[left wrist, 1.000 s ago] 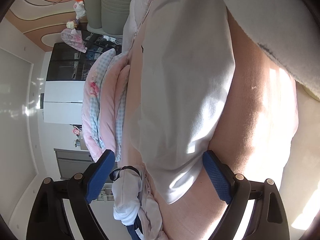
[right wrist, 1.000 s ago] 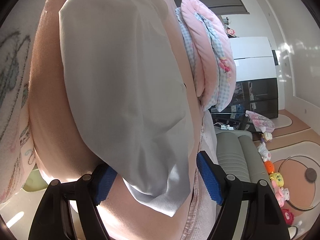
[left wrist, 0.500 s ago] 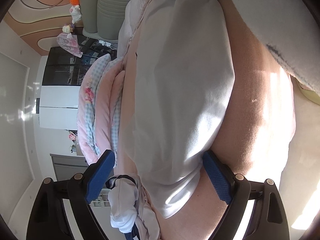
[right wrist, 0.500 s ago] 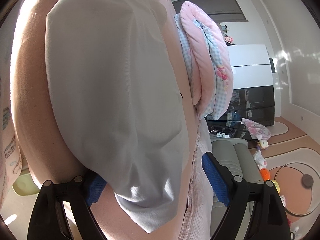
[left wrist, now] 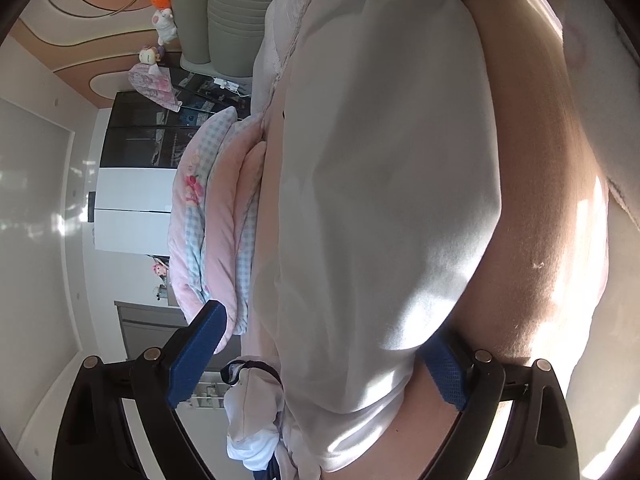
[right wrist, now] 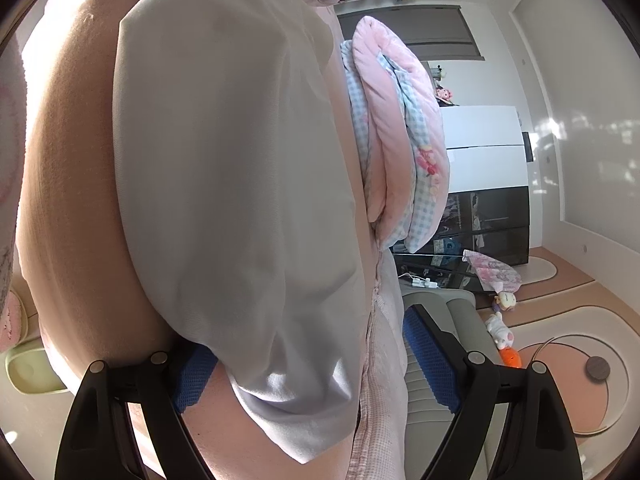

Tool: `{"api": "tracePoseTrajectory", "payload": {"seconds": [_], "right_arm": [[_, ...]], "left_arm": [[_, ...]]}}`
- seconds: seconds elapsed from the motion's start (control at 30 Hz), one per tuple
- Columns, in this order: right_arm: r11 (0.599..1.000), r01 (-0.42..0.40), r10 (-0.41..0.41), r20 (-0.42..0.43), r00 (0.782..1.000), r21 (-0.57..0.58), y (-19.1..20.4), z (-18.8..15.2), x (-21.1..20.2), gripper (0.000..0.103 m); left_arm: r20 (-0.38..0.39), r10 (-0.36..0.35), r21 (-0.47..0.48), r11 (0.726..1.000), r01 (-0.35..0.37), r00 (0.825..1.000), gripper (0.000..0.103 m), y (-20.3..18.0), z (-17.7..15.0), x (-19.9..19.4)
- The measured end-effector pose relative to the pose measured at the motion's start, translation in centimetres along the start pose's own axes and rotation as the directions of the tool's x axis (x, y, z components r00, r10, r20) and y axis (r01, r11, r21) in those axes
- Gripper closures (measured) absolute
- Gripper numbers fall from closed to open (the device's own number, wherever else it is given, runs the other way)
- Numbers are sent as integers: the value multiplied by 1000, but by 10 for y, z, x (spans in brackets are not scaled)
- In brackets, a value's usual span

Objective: Fold clothes

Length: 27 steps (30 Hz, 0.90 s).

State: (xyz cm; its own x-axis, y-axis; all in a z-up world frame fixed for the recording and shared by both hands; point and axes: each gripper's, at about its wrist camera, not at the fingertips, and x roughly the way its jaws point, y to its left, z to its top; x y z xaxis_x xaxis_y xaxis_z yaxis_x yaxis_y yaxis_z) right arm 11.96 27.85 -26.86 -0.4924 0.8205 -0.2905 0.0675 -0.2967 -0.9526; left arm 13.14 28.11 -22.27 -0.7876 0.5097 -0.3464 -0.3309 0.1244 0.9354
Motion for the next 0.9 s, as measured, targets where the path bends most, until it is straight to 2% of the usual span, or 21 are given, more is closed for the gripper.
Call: {"api": "tracePoseTrajectory", "payload": {"seconds": [0.07, 0.17, 0.3, 0.43, 0.47, 0.53, 0.57, 0.6, 0.63, 0.7, 0.77, 0.9], "right_arm": [[1000, -1, 1, -2, 1000, 1, 2, 0, 0, 15], [1000, -3, 3, 2, 1000, 4, 2, 0, 0, 15], [999, -30, 30, 7, 1000, 31, 0, -3, 1, 19], [997, -53, 53, 0, 999, 52, 4, -5, -2, 40], [997, -54, 54, 0, 999, 58, 5, -5, -3, 48], [996, -56, 56, -2, 998, 70, 8, -6, -5, 55], [996, -57, 57, -3, 998, 76, 9, -6, -5, 56], [995, -58, 58, -3, 998, 81, 10, -7, -6, 56], [994, -59, 60, -4, 998, 87, 11, -7, -7, 56], [994, -56, 57, -7, 998, 98, 13, -7, -8, 56], [993, -51, 52, -12, 999, 106, 13, -7, -9, 56], [992, -34, 36, -13, 999, 120, 13, -8, -10, 56]], "left_arm": [[-4, 8, -7, 1000, -8, 1000, 2, 1, 3, 1], [-7, 4, -17, 1000, -4, 1000, 0, 3, 3, 2], [49, 34, -18, 999, -33, 998, 0, -2, -5, -4], [62, 73, -29, 997, -71, 995, 0, -7, -8, -8], [60, 69, -42, 997, -67, 996, 0, -6, -8, -8], [51, 30, -75, 997, -26, 998, 5, -3, -10, -6], [48, -9, -91, 996, 13, 999, 14, -2, -11, -4], [52, -36, -94, 995, 40, 998, 29, -3, -11, -4], [61, -50, -83, 995, 55, 997, 36, -9, -12, -6], [80, -78, -60, 995, 82, 994, 72, -20, -12, -11], [95, -62, -50, 997, 67, 994, 89, -33, -12, -15], [111, -77, -100, 991, 89, 991, 92, -32, -14, -15]]}}
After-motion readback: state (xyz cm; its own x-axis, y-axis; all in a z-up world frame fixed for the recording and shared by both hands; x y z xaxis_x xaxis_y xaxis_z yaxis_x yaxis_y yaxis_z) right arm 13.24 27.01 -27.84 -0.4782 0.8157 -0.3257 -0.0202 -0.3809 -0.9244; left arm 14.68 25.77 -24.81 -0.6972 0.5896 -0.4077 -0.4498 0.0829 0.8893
